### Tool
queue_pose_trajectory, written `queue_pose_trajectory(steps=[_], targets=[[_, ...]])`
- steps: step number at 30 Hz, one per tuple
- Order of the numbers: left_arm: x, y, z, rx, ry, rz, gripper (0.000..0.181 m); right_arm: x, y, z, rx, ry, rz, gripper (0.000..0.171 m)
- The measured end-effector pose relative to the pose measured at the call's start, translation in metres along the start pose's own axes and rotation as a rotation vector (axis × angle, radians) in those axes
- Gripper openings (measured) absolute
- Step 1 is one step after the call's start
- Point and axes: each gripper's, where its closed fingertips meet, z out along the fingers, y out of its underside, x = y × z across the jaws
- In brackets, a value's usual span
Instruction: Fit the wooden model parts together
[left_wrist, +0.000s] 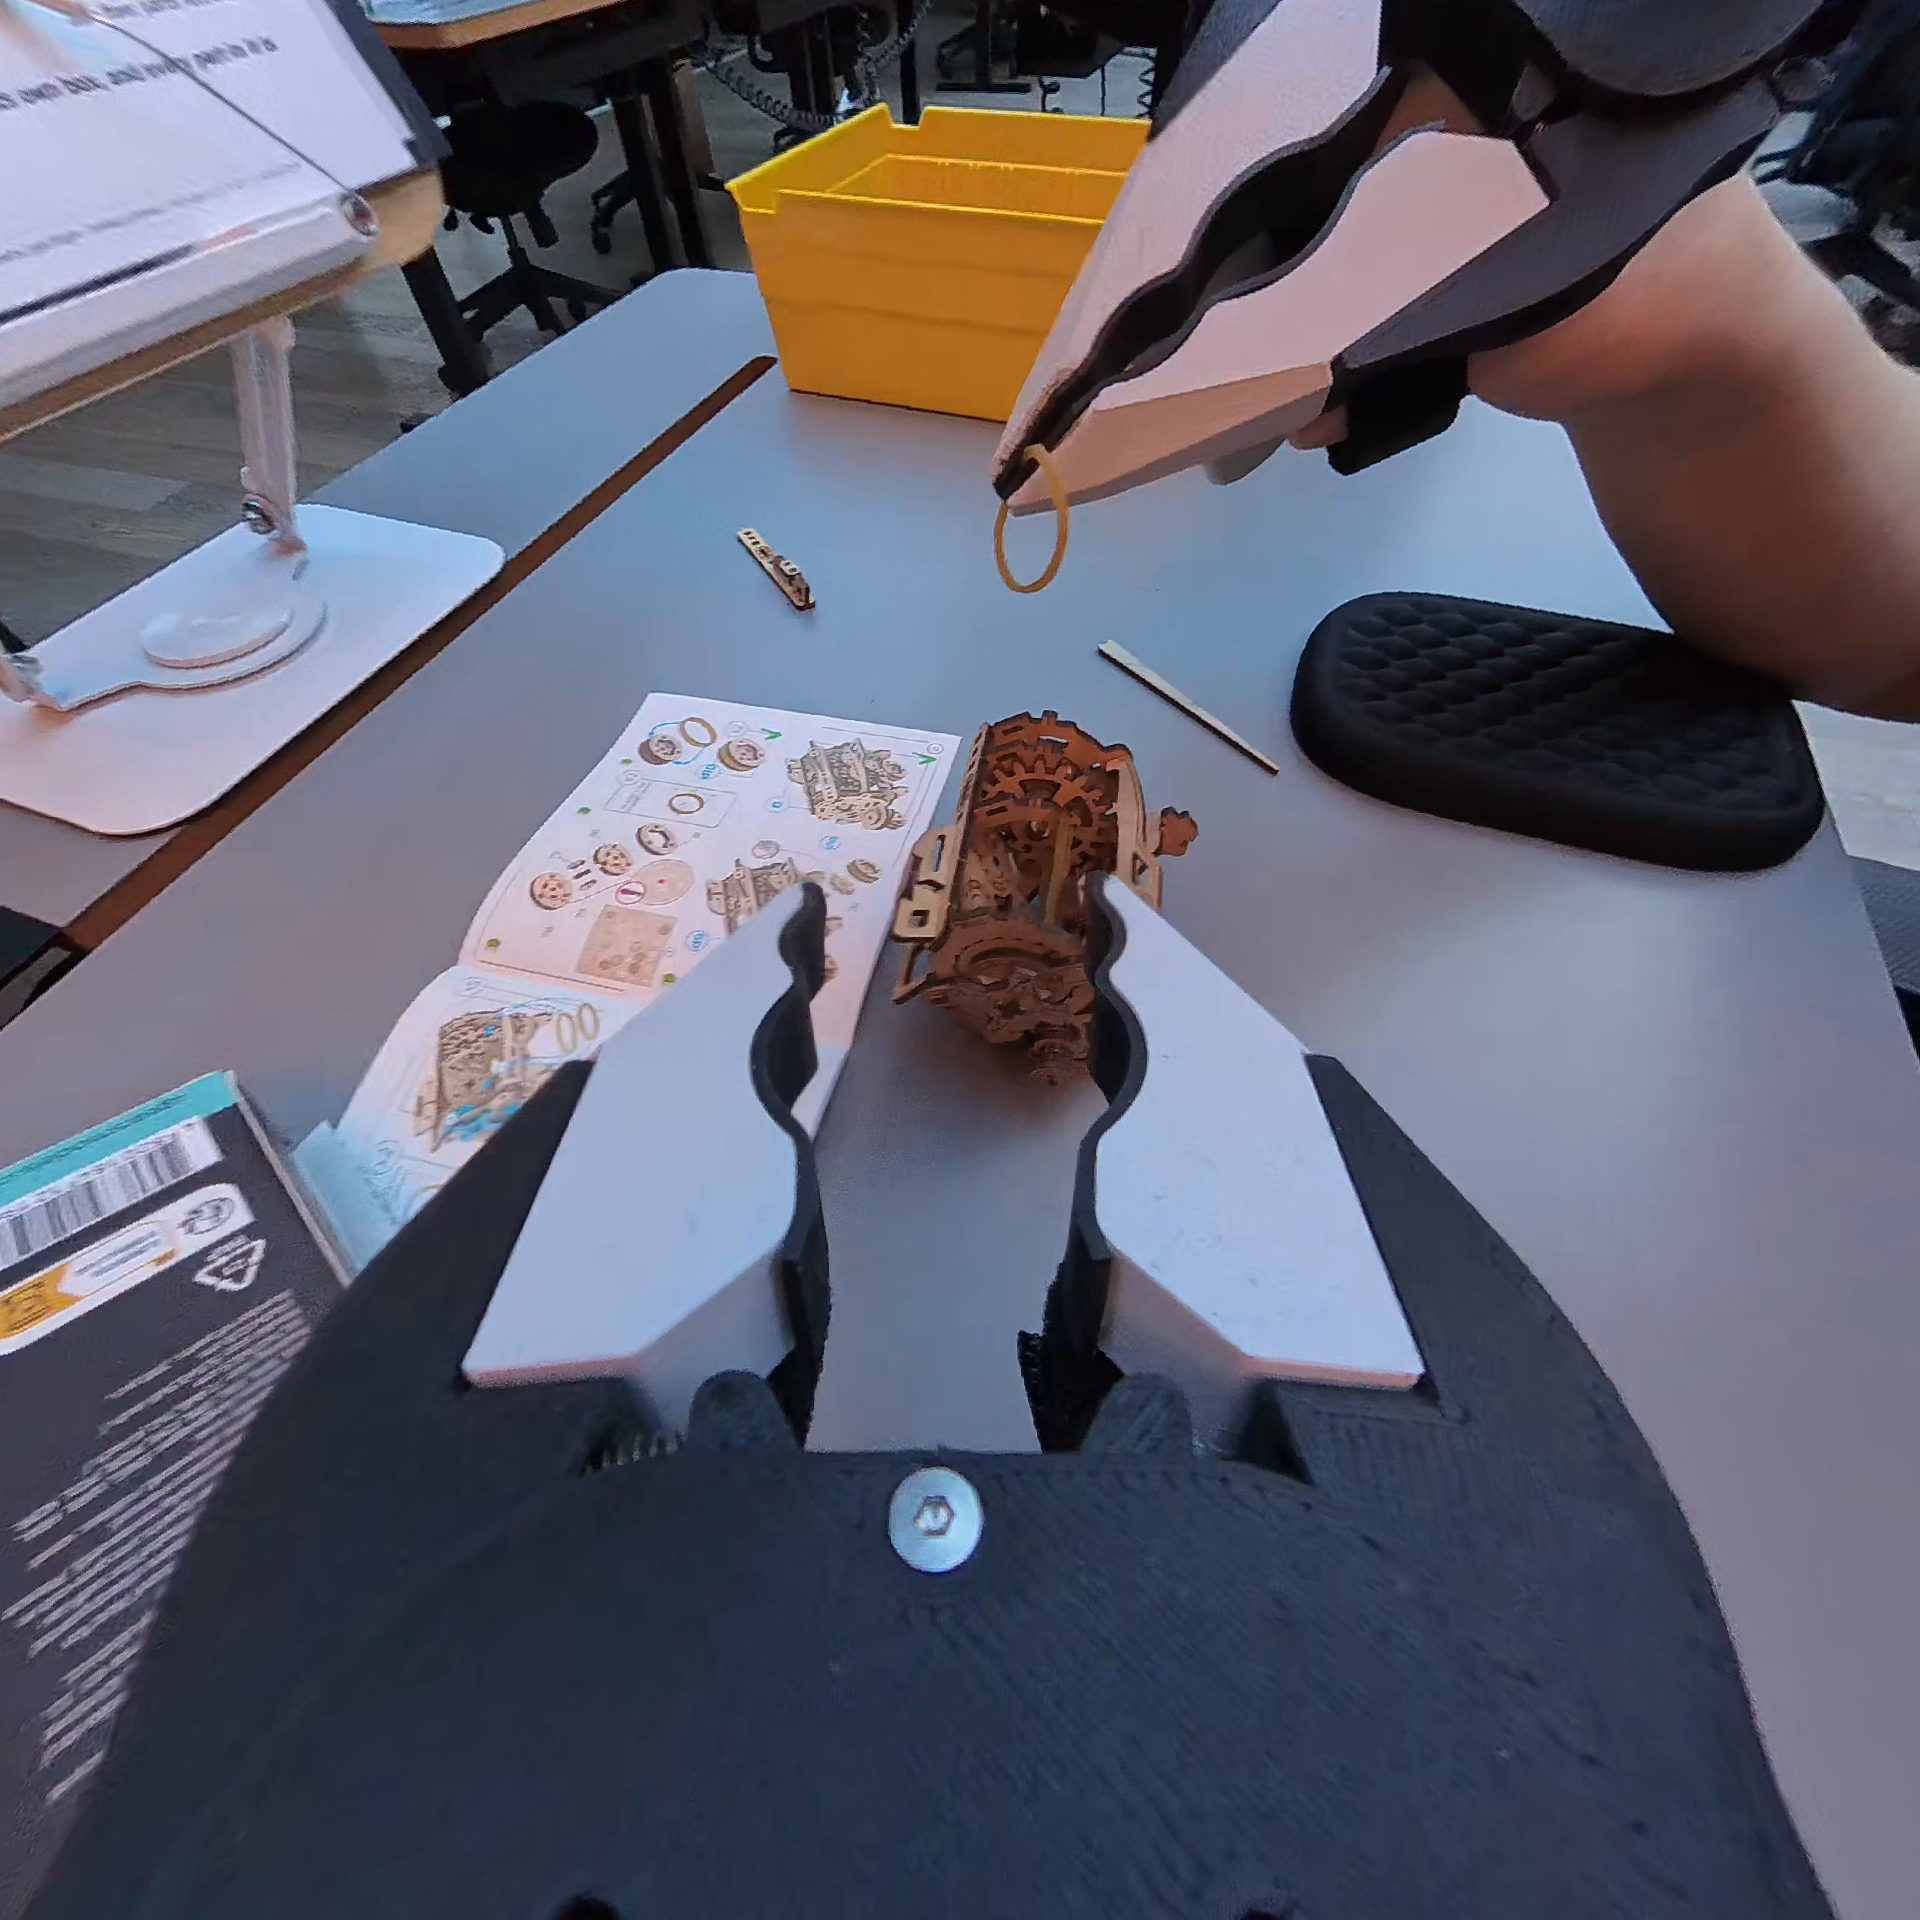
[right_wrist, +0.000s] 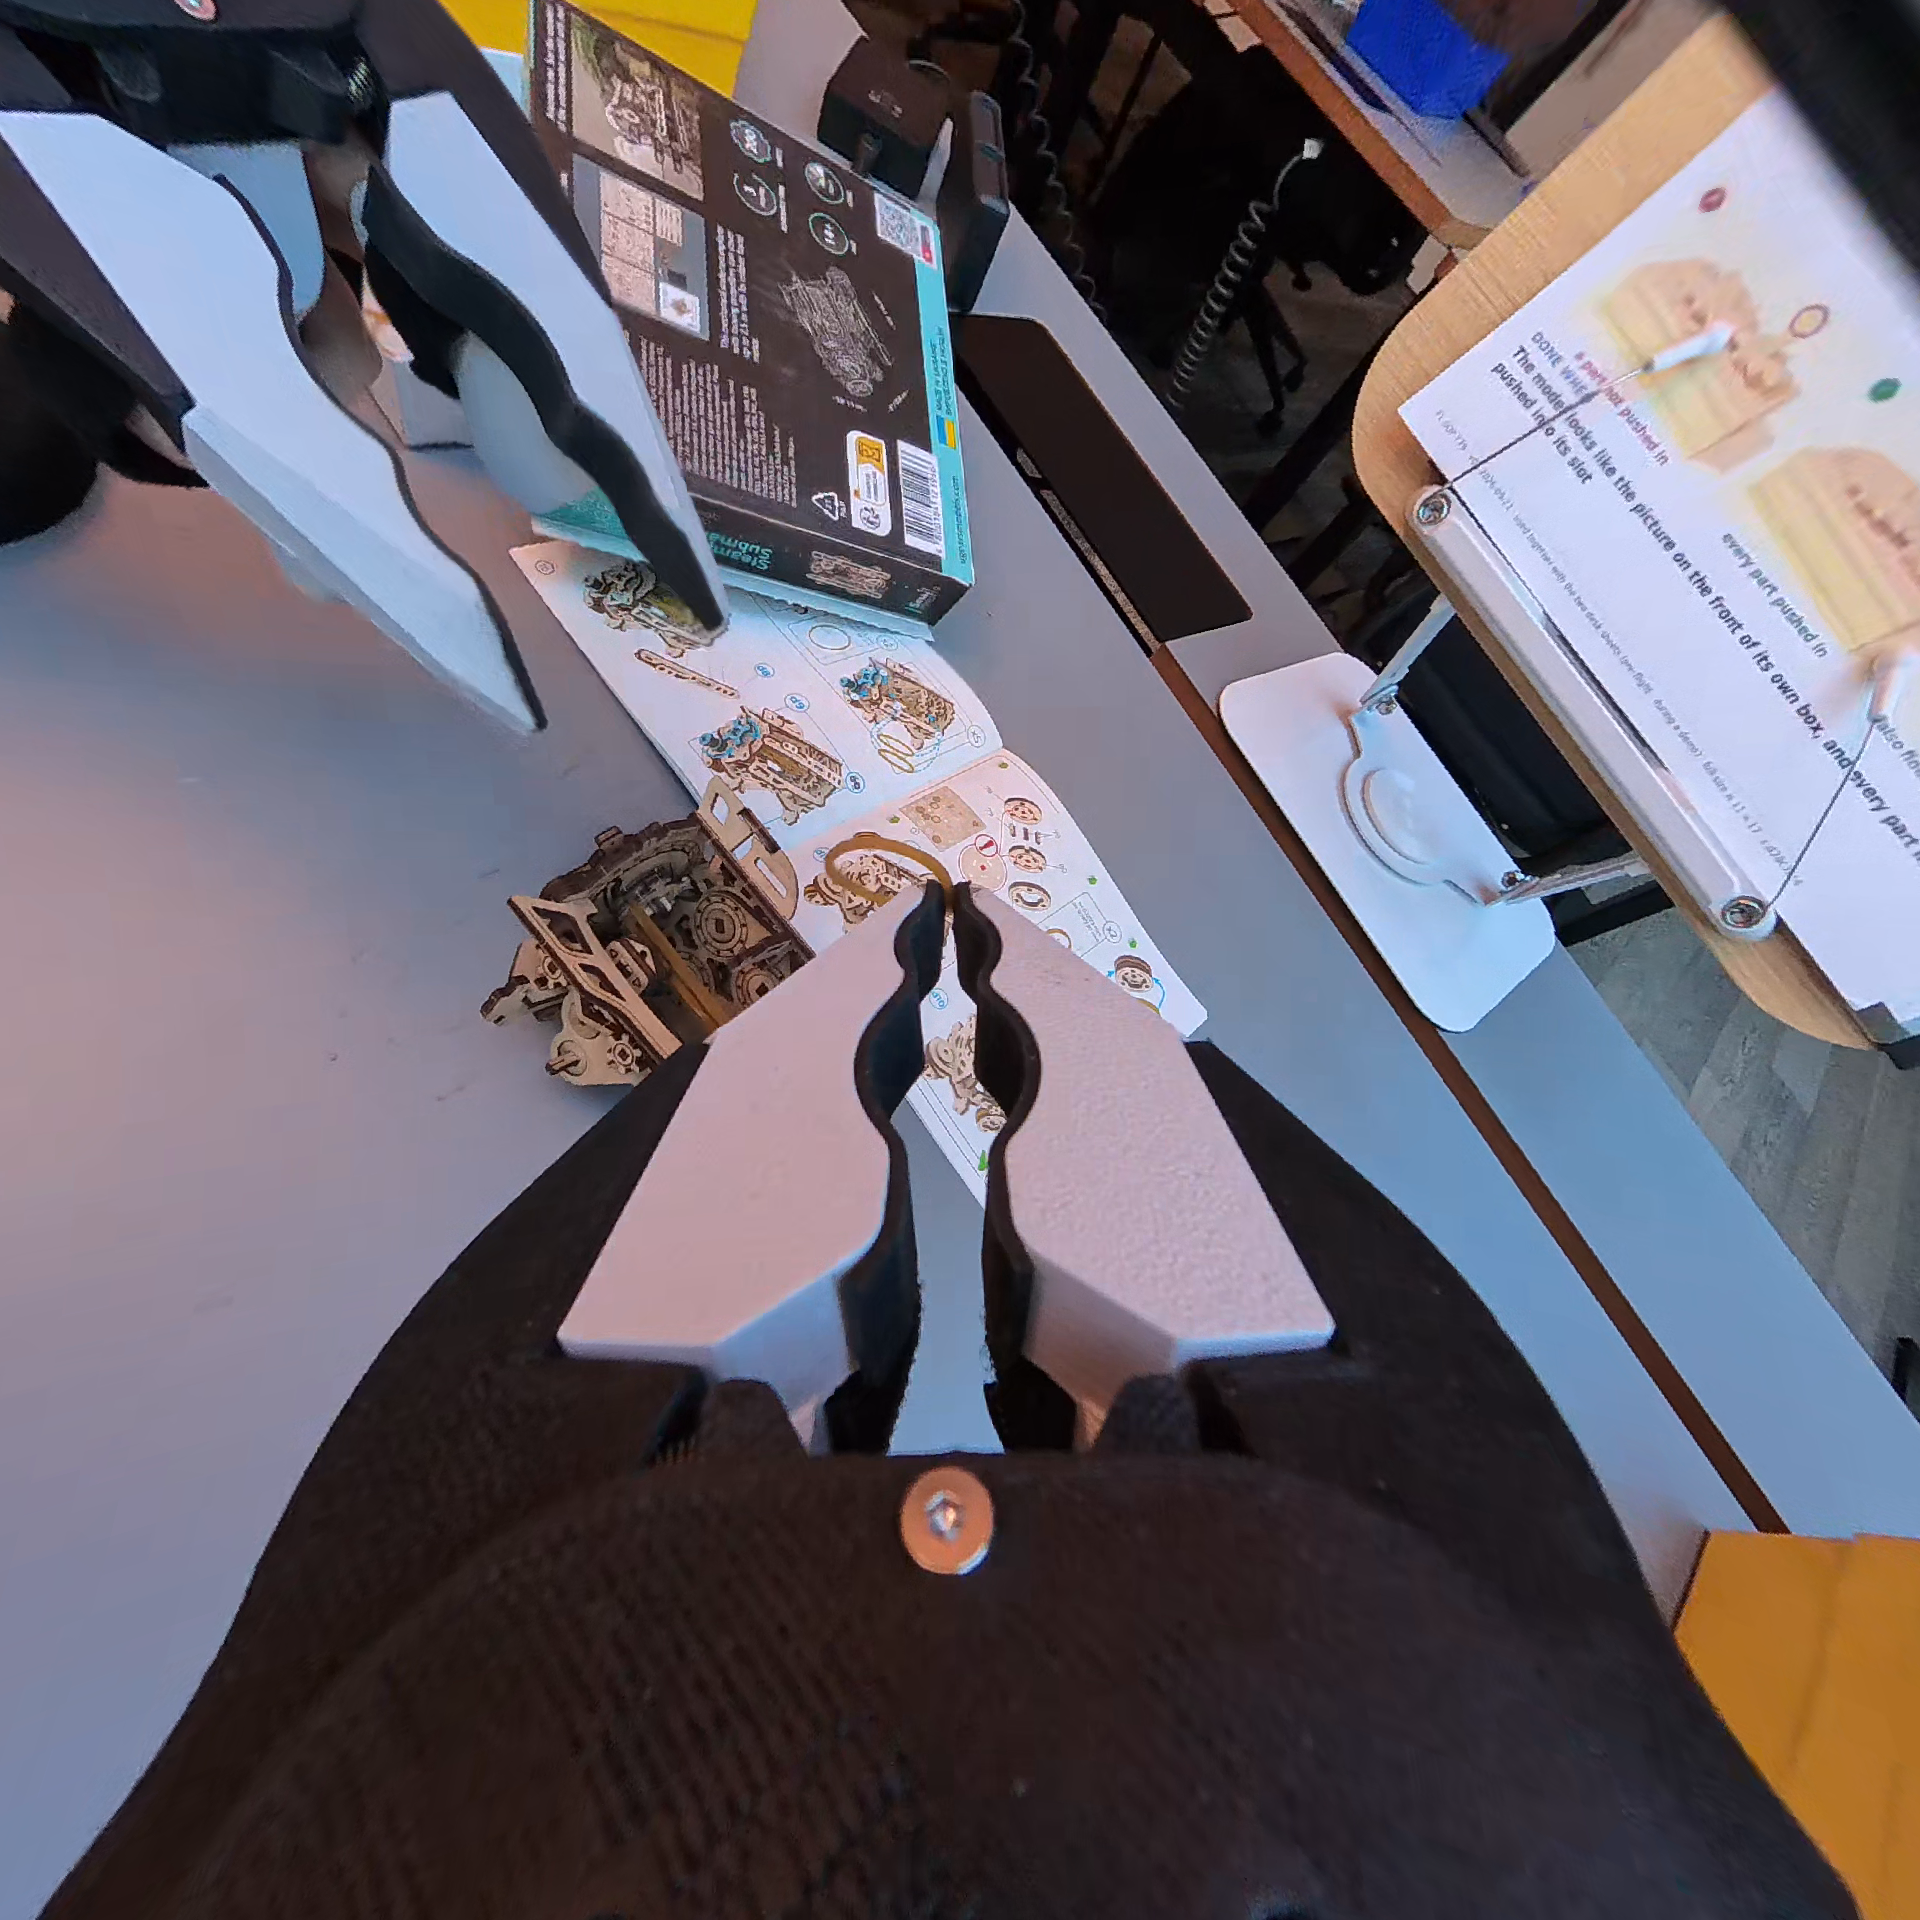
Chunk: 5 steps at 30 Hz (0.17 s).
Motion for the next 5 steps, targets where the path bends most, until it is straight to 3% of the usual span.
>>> queue_pose_trajectory(steps=[1, 5], targets=[[-0.004, -0.001, -0.004, 0.005, -0.015, 0.003, 0.048, 0.0, 0.0, 0.0, -0.001, -0.002, 0.003, 0.0], [-0.022, -0.022, -0.026, 0.053, -0.107, 0.024, 0.045, 0.003, 0.0, 0.002, -0.009, -0.003, 0.013, 0.0]])
